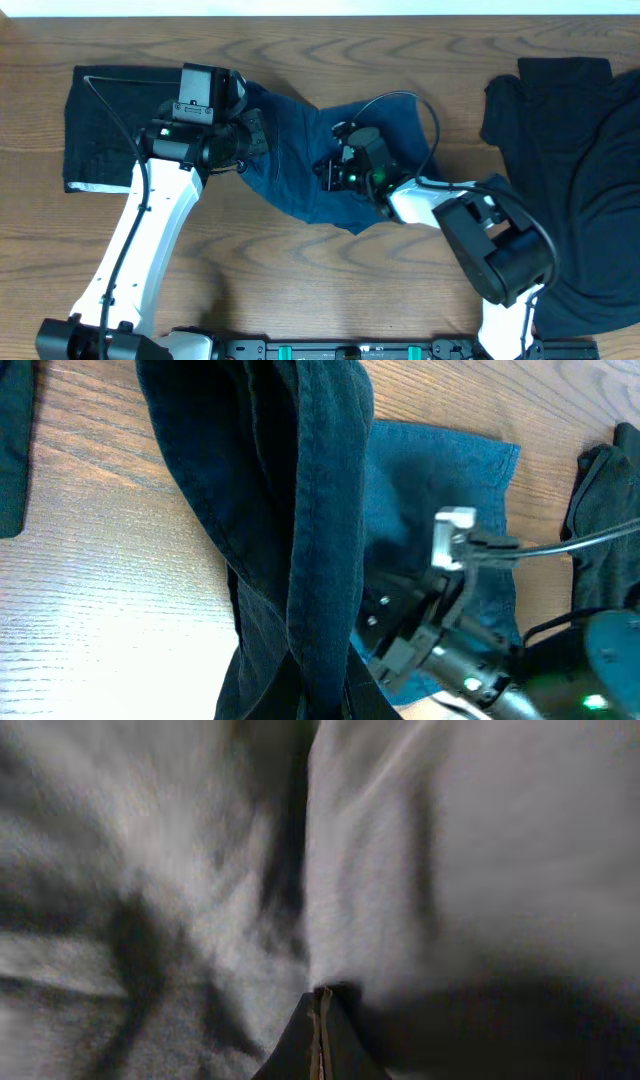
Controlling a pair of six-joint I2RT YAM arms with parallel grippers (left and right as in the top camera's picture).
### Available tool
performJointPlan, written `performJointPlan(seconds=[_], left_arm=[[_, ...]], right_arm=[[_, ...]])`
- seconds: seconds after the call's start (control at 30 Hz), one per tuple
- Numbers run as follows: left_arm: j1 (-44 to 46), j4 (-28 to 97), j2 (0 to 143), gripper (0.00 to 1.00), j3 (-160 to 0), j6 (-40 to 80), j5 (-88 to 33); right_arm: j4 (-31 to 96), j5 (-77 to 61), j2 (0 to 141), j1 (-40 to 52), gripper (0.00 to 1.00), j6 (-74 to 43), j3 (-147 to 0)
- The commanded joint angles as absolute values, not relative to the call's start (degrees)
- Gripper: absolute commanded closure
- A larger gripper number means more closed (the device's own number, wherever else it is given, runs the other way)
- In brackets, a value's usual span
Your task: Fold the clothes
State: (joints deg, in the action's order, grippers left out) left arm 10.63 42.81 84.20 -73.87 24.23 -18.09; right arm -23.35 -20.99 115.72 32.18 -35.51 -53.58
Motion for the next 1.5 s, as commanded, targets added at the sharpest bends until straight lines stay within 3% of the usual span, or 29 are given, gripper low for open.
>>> performJointPlan(seconds=[0.0, 0.4, 0.77, 1.0, 1.17, 1.47], left_arm=[[10.7, 42.4, 83.4, 0.94, -75.6, 24.8, -18.9], [10.8, 42.3, 83.4, 0.94, -75.6, 24.8, -18.9], [10.7, 42.3, 83.4, 0.94, -75.6, 24.8, -18.9], [10.7, 42.3, 83.4, 0.94, -75.6, 24.7, -18.8], [10.7, 42.3, 83.4, 0.94, -75.6, 24.7, -18.8], [10.8, 42.0, 83.4, 0.94, -75.6, 24.8, -18.8]], right_arm=[[-23.3, -21.2, 109.8, 28.8, 0.99, -35.2, -56.8], [-21.0, -11.6, 111.7, 28.8, 0.99, -35.1, -61.7], [-34.2, -9.3, 126.5, 33.3, 0.99, -35.1, -61.9], [-37.5, -11.0, 123.7, 31.6, 0.99, -31.3, -62.0], [-21.5, -10.7, 112.6, 26.7, 0.99, -29.9, -61.9], [14.6, -9.5, 97.8, 15.9, 0.99, -17.0, -61.9]])
